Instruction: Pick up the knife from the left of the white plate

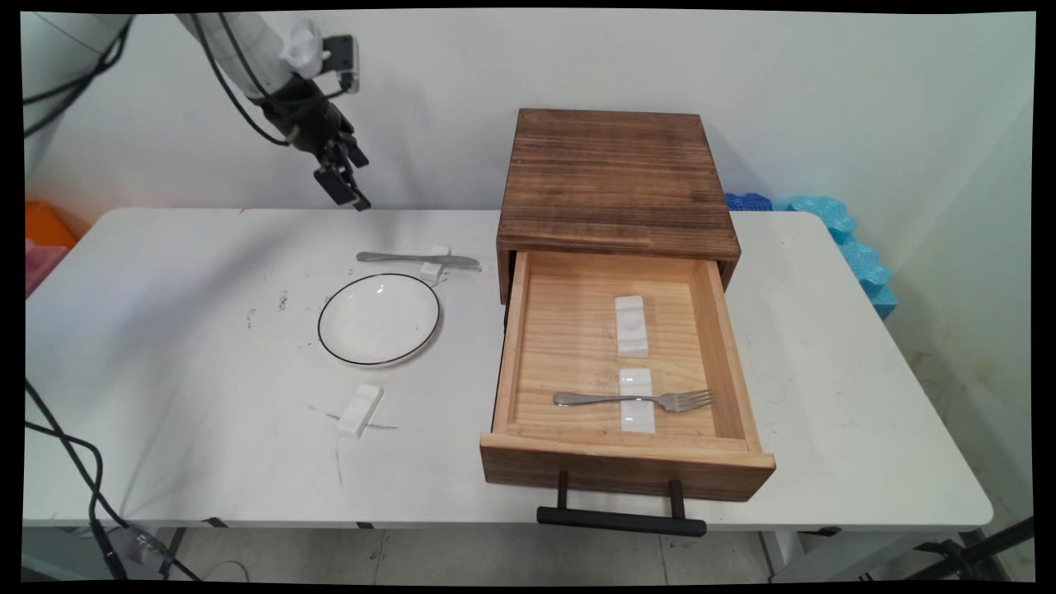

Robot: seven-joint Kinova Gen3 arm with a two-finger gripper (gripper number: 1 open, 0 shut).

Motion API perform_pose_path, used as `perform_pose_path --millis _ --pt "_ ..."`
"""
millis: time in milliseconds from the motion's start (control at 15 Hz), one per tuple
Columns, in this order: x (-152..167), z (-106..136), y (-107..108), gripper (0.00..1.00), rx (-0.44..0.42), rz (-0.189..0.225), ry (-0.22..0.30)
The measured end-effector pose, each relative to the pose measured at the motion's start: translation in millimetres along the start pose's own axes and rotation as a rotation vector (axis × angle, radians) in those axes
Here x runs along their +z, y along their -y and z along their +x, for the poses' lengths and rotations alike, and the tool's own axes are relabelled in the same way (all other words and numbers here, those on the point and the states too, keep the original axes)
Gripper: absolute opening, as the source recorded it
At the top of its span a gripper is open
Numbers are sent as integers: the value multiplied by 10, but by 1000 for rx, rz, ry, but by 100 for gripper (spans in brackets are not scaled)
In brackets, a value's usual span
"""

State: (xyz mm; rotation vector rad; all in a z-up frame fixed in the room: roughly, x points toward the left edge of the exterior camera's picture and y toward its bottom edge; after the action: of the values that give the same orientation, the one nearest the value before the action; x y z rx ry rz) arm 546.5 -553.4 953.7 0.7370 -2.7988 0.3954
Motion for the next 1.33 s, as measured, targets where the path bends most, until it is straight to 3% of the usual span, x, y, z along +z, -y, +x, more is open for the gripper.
perform_pose_path --millis 400,733,1333 --pt "409 118 15 100 35 -23 33" --pt "704 217 -3 100 125 -64 51" --pt "1042 298 55 100 247 -100 64"
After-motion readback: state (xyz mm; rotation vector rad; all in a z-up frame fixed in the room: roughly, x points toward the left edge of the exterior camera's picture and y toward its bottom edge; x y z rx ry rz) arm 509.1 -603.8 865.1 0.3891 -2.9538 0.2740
